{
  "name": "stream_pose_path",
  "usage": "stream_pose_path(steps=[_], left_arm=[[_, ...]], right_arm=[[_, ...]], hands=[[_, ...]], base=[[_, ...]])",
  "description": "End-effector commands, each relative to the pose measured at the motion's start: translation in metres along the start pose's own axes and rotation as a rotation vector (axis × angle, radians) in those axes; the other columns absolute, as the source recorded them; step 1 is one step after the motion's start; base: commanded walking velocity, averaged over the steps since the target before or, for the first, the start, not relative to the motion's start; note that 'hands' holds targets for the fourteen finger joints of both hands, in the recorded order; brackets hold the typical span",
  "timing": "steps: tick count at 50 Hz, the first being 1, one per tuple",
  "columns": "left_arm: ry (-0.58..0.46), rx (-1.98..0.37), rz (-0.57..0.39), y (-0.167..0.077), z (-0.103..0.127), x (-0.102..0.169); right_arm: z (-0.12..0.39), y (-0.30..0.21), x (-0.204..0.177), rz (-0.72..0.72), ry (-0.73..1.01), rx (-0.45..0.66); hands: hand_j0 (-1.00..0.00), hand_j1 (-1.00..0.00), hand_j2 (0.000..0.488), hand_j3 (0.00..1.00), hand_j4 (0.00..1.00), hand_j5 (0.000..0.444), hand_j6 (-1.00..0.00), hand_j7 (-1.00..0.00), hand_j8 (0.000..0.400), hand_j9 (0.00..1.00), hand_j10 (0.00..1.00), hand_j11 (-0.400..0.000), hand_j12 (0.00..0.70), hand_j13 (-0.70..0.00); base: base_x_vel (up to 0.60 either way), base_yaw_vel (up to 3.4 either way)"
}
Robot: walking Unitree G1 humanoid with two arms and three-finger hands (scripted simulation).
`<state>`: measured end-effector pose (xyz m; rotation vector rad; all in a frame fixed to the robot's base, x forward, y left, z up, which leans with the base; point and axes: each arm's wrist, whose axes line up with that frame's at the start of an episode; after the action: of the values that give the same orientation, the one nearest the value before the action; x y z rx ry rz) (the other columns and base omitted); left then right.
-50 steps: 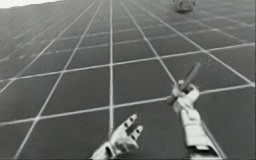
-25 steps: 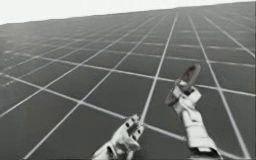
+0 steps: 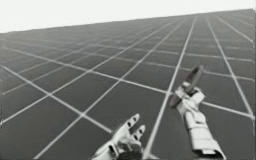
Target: Pick up and drop off the object
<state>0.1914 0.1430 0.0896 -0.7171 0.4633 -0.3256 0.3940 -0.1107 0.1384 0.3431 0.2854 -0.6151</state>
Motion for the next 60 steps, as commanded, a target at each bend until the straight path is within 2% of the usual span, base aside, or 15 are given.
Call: stream_pose_path(steps=[1,60], left_arm=[[-0.002,-0.009,-0.002,0.0019,-0.0008,-0.0006],[-0.002,-0.009,-0.002,0.0019,-0.0008,-0.0006]], right_arm=[[0.0035,0.0023,-0.0014,0.003,-0.019,-0.003],[0.0035,0.0023,-0.0014,0.003,-0.019,-0.003]], hands=[[0.00,0.00,0.000,1.00,1.00,0.000,0.00,0.00,0.000,1.00,1.00,-0.400,0.000,-0.700],[0.00,0.00,0.000,1.00,1.00,0.000,0.00,0.00,0.000,1.00,1.00,-0.400,0.000,-0.700]], base=[[0.60,-0.03],[0.54,-0.13]])
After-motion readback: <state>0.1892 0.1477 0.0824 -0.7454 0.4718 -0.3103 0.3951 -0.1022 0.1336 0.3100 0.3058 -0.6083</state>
